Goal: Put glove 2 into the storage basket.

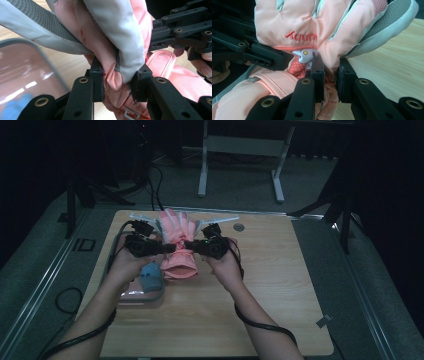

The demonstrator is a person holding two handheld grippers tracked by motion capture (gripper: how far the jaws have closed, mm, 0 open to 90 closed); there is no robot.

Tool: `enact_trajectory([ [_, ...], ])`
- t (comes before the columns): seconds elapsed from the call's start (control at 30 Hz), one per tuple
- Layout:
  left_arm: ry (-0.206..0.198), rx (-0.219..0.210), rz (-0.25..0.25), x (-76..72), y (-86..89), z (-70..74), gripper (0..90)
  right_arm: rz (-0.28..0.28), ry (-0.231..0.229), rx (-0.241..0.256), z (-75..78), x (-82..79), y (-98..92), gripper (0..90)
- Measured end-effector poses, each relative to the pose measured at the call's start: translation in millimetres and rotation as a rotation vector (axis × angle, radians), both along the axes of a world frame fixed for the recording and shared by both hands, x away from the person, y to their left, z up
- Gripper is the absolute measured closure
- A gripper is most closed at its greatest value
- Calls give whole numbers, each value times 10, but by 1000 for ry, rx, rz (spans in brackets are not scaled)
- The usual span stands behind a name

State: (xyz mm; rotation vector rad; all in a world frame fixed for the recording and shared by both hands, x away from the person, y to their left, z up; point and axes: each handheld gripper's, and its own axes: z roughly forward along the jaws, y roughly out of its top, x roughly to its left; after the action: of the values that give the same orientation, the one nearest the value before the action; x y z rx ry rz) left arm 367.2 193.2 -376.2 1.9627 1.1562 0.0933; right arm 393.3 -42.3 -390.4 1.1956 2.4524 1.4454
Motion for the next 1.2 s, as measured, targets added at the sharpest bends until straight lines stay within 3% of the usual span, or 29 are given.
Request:
enact_trajectory([
  [0.27,23,29,41,-32,525,-15,683,36,16,24,-65,39,550,783],
  [0.47,67,47,64,-46,849,-200,683,52,51,39,-275,60,888,783],
  [0.6,92,61,69,-46,953,-318,683,59,74,35,-414,53,1033,782],
  [0.73,130,51,64,19,1043,-528,682,49,105,-6,-609,68,1172,782],
  [0.9,162,49,53,57,1075,-672,682,39,115,-40,-706,67,1216,782],
  [1.2,210,61,33,-25,1152,-842,680,65,144,-94,-882,-45,1321,778],
])
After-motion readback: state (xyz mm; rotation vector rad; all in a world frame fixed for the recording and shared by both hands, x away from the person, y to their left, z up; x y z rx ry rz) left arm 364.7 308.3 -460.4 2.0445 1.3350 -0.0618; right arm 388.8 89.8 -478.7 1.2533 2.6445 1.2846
